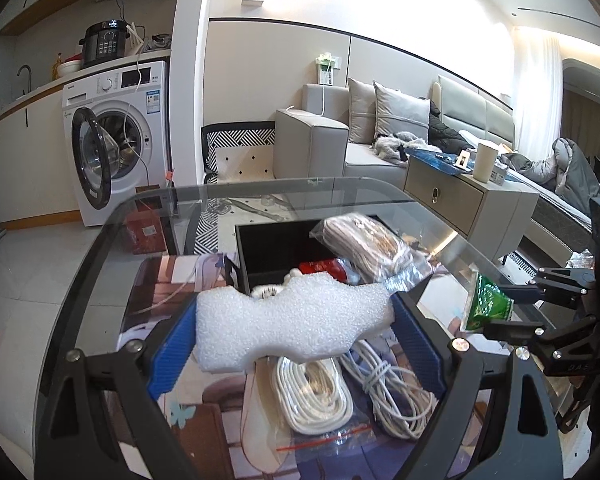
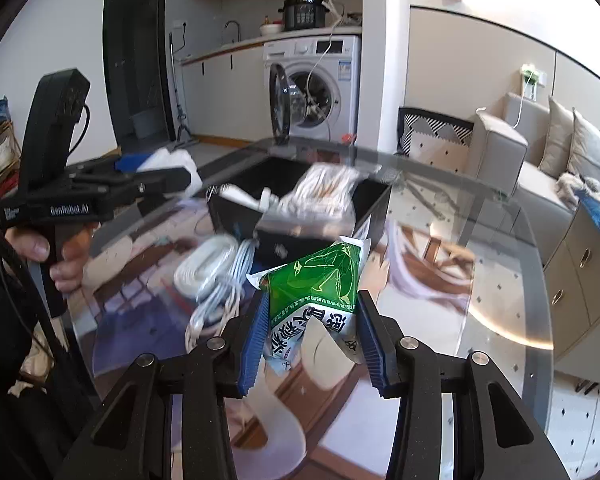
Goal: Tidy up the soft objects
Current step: 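Carry the foam and green packet over the black box and lower them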
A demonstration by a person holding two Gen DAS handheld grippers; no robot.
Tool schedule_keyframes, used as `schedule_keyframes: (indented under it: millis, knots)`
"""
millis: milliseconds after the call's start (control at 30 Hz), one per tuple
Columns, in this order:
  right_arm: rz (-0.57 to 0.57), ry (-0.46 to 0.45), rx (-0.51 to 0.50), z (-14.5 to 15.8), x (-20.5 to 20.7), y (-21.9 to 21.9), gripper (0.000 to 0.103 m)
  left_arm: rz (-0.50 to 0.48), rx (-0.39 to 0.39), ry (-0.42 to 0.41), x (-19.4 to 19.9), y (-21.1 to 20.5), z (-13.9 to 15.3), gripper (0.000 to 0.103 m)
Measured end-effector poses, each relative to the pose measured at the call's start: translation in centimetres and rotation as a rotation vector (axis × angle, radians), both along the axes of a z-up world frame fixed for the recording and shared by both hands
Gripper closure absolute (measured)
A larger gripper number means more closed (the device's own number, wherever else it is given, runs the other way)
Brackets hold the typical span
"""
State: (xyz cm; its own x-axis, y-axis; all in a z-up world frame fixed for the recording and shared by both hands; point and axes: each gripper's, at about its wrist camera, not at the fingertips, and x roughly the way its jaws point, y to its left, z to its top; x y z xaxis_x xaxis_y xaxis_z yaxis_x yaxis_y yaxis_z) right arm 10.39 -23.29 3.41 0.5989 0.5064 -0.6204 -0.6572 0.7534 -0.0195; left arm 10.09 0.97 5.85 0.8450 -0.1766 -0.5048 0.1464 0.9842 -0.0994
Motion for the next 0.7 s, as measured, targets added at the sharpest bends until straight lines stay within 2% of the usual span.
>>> schedule_keyframes:
  millis: [400, 700]
  knots:
    - [-0.034, -0.043, 0.047, 2.4, 3.4, 2.1, 0.060, 0.022, 0.043, -0.013, 3.1, -0.5, 0.4, 0.012]
    - [-0.031, -0.037, -0.011, 1.5, 6.7, 4.4, 0.060, 0.033, 0.077, 0.008, 5.9, -0.3, -0.4, 0.012]
